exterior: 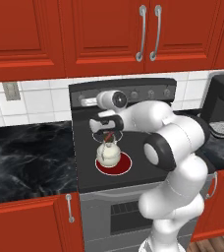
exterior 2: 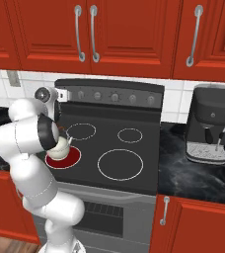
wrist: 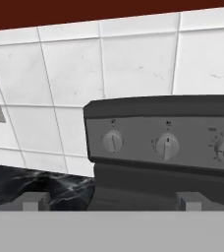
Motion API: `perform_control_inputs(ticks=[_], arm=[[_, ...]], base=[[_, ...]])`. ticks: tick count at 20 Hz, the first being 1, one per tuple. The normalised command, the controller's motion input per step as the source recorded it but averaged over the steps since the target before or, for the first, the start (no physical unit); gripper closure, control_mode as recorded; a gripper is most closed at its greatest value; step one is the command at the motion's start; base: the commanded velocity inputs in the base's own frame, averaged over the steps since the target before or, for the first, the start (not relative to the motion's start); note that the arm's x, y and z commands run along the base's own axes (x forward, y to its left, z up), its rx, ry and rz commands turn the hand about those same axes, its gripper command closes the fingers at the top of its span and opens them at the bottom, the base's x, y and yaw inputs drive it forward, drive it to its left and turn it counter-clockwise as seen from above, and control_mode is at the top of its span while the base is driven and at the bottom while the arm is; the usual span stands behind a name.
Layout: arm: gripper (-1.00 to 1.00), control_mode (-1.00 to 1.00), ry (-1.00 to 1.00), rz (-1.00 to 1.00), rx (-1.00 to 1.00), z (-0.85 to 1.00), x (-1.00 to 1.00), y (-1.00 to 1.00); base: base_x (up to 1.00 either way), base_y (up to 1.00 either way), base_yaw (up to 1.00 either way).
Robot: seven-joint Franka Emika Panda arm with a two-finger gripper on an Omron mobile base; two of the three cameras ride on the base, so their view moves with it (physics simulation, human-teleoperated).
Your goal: Lower the heat of the kettle.
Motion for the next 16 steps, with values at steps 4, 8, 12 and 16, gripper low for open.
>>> perform_control_inputs(ticks=[4, 8, 12, 16], arm=[[-1.00, -1.00, 0.07, 0.00, 0.00, 0.02, 0.19, 0.16], [-1.00, -1.00, 0.01, 0.00, 0.00, 0.00, 0.23, 0.18], [-1.00, -1.00, 0.00, 0.00, 0.00, 0.00, 0.23, 0.13], [-1.00, -1.00, 0.00, 0.00, 0.00, 0.00, 0.13, 0.04]], base=[[0.00, 0.00, 0.00], [0.00, 0.00, 0.00], [0.00, 0.00, 0.00], [0.00, 0.00, 0.00]])
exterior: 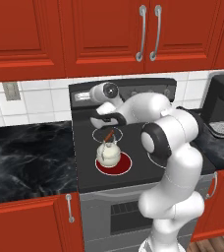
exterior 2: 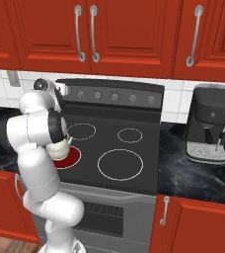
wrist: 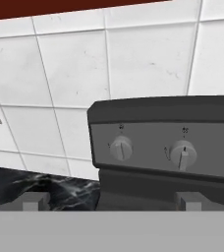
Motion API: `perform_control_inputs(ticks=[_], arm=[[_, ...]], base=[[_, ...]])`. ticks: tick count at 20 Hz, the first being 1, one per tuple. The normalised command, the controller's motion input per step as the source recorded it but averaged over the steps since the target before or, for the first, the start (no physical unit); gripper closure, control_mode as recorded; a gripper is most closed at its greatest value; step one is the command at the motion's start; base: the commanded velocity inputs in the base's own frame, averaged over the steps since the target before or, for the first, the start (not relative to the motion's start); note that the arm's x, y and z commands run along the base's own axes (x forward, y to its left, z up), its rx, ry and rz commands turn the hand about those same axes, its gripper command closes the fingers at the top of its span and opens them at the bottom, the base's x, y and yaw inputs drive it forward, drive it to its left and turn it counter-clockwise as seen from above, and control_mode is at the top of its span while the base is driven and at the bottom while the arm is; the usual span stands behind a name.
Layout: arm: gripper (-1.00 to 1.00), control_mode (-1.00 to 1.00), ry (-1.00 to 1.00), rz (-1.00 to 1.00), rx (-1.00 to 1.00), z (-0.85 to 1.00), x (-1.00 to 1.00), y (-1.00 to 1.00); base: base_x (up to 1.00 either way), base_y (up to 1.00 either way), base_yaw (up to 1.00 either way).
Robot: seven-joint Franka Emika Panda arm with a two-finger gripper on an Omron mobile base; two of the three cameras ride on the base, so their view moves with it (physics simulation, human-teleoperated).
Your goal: Lower the heat of the kettle.
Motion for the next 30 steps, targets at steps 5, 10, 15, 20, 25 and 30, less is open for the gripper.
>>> perform_control_inputs(ticks=[5, 10, 15, 20, 25, 30], arm=[[-1.00, -1.00, 0.00, 0.00, 0.00, -0.07, 0.05, 0.00], [-1.00, -1.00, 0.00, 0.00, 0.00, -0.06, 0.03, 0.00], [-1.00, -1.00, 0.00, 0.00, 0.00, -0.01, 0.13, 0.00], [-1.00, -1.00, 0.00, 0.00, 0.00, 0.00, 0.27, 0.00], [-1.00, -1.00, 0.00, 0.00, 0.00, -0.02, 0.34, 0.00], [-1.00, -1.00, 0.00, -0.01, 0.00, -0.03, 0.30, 0.00]], base=[[0.00, 0.00, 0.00], [0.00, 0.00, 0.00], [0.00, 0.00, 0.00], [0.00, 0.00, 0.00], [0.00, 0.00, 0.00], [0.00, 0.00, 0.00]])
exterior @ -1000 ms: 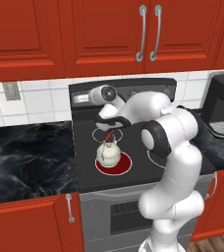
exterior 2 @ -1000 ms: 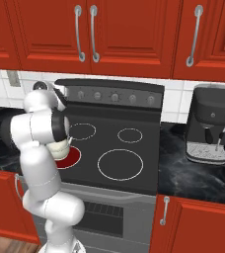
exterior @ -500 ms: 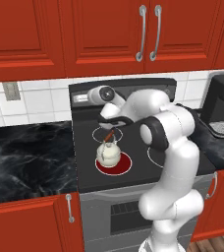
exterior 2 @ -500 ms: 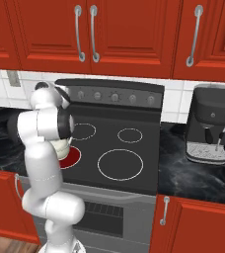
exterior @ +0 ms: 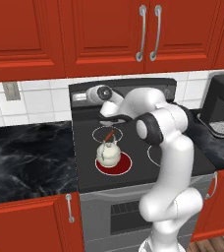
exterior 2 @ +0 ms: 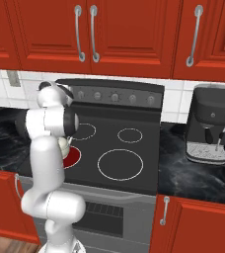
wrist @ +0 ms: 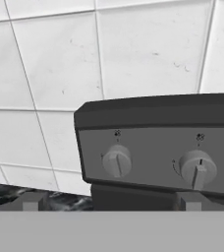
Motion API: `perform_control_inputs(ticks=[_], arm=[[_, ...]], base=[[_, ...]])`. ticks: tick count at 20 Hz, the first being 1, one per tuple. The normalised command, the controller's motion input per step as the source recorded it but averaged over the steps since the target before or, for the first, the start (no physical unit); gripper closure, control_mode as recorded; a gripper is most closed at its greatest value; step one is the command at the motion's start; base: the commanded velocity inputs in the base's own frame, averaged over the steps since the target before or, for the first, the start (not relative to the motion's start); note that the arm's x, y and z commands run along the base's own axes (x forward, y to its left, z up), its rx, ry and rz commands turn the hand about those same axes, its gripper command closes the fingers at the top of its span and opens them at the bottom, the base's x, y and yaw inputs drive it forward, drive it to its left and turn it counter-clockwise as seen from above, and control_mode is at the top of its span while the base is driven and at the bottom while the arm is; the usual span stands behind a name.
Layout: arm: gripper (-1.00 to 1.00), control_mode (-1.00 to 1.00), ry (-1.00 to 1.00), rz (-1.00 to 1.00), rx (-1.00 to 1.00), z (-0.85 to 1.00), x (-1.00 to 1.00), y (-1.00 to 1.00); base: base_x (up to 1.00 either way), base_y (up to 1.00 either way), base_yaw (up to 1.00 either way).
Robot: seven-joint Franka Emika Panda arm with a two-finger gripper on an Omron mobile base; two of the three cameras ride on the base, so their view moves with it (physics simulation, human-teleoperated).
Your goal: Lower the heat of the kettle.
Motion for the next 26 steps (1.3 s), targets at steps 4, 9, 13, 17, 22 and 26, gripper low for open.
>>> perform_control_inputs(ticks=[4, 9, 13, 17, 22, 26], arm=[[-1.00, -1.00, 0.00, -0.01, 0.00, -0.09, 0.19, 0.00], [-1.00, -1.00, 0.00, 0.00, 0.00, -0.24, 0.11, 0.00], [-1.00, -1.00, 0.00, -0.01, 0.00, -0.18, 0.15, 0.00], [-1.00, -1.00, -0.01, 0.00, 0.00, -0.11, 0.15, 0.00], [-1.00, -1.00, 0.00, 0.00, 0.00, -0.10, 0.15, 0.00], [-1.00, -1.00, 0.00, -0.02, 0.00, 0.00, 0.11, 0.00]], base=[[0.00, 0.00, 0.00], [0.00, 0.00, 0.00], [0.00, 0.00, 0.00], [0.00, 0.00, 0.00], [0.00, 0.00, 0.00], [0.00, 0.00, 0.00]])
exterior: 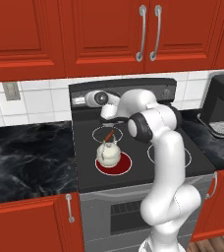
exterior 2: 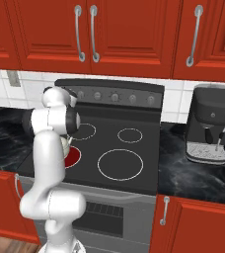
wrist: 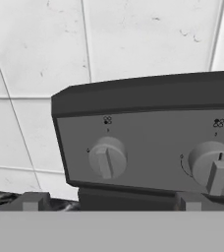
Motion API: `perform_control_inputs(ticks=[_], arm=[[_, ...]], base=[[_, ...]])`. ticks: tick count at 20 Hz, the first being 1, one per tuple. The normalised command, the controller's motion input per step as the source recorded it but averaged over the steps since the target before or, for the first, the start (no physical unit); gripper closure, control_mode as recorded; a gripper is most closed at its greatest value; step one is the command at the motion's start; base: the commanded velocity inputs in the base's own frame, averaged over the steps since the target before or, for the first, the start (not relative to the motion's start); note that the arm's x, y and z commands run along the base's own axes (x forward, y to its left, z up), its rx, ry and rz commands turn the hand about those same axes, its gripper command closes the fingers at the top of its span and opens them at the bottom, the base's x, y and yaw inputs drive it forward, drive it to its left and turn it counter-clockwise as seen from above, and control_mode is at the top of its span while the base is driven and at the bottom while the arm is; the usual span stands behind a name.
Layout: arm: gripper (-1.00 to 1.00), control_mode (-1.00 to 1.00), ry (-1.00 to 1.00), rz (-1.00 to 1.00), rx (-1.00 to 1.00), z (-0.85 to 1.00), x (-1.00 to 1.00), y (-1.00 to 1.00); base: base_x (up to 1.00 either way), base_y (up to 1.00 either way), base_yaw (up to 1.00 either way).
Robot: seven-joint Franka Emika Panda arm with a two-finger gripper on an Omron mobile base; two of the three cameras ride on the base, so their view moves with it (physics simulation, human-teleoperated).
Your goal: Lower the heat of the kettle.
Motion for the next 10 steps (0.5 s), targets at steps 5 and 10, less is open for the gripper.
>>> perform_control_inputs(ticks=[5, 10], arm=[[-1.00, -1.00, 0.00, -0.04, 0.00, 0.00, 0.08, 0.02], [-1.00, -1.00, 0.00, -0.06, 0.00, 0.00, 0.07, 0.08]], base=[[0.00, 0.00, 0.00], [0.00, 0.00, 0.00]])
